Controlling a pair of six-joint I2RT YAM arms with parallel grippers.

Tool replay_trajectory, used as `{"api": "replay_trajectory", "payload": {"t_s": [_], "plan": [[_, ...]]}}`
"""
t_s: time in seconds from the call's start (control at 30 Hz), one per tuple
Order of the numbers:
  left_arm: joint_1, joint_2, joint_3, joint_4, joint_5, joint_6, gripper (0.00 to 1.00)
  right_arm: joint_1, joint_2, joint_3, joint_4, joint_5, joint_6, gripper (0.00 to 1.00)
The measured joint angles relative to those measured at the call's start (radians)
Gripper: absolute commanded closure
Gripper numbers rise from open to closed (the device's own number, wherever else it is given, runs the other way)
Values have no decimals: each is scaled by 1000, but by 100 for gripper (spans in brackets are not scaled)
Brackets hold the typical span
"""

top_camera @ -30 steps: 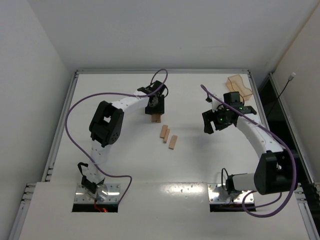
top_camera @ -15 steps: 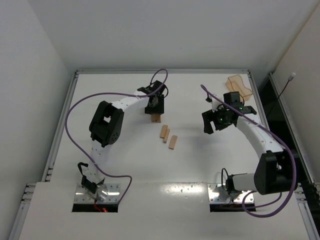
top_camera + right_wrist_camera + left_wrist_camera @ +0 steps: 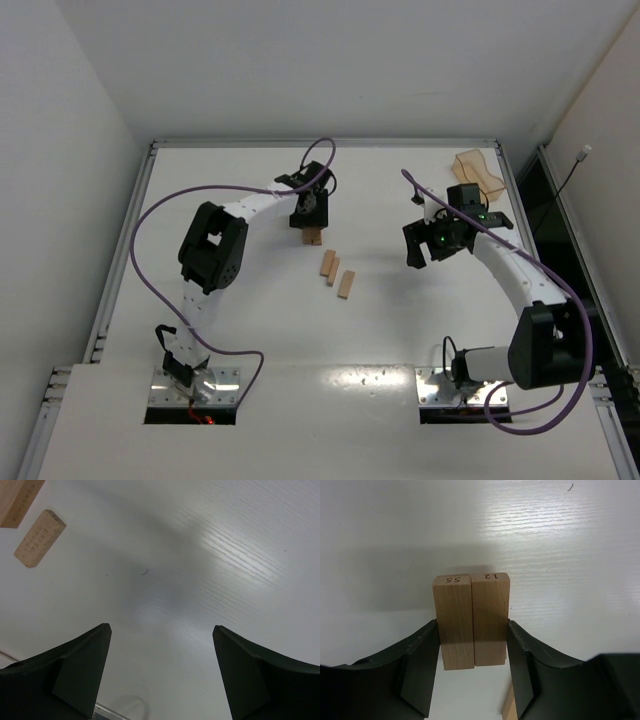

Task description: Build the wood block tower

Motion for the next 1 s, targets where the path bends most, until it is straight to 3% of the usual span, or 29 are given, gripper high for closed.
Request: {"api": "replay_trajectory", "payload": {"t_s": [0.37,0.4,0.67,1.0], "plan": [[0,0,-17,16,8,-1,73,0,14,0,0,0,0,19],[0,0,-17,16,8,-1,64,0,14,0,0,0,0,19],[0,2,-33,8,19,0,16,0,21,2,0,0,0,19],[0,2,-41,4,27,-2,1,0,25,2,0,3,0,19]]}}
